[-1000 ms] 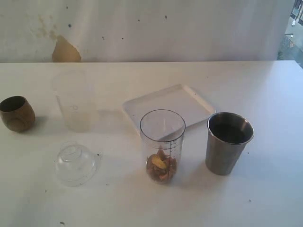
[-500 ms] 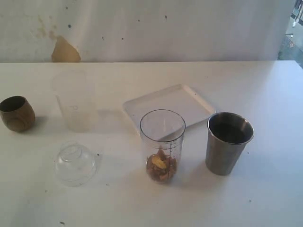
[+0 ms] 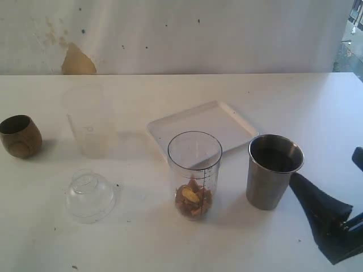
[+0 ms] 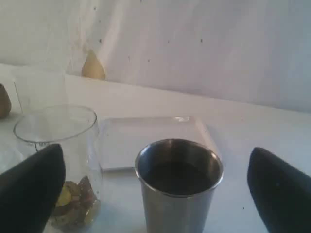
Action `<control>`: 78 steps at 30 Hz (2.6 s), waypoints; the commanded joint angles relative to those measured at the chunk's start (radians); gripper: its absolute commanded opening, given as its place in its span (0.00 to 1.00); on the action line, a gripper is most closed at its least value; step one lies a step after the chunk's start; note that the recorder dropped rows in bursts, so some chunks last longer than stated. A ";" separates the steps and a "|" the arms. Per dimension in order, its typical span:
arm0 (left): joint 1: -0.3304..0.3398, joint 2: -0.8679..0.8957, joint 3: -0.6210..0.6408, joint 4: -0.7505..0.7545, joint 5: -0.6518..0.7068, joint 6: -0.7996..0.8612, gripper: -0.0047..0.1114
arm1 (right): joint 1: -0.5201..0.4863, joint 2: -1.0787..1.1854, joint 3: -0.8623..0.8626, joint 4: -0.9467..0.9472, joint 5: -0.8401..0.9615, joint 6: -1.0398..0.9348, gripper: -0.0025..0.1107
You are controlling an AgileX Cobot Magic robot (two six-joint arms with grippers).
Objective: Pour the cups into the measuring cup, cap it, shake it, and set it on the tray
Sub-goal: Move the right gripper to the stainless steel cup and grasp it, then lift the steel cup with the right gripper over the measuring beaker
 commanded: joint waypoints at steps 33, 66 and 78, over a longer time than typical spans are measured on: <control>0.000 -0.005 0.003 0.003 -0.012 0.001 0.04 | 0.001 1.242 -0.260 0.217 -0.669 -0.545 0.84; 0.000 -0.005 0.003 0.003 -0.012 0.001 0.04 | 0.001 1.102 -0.316 0.145 -0.617 -0.474 0.02; 0.000 -0.005 0.003 0.003 -0.012 0.001 0.04 | 0.102 0.894 -0.485 0.043 -0.298 -0.389 0.02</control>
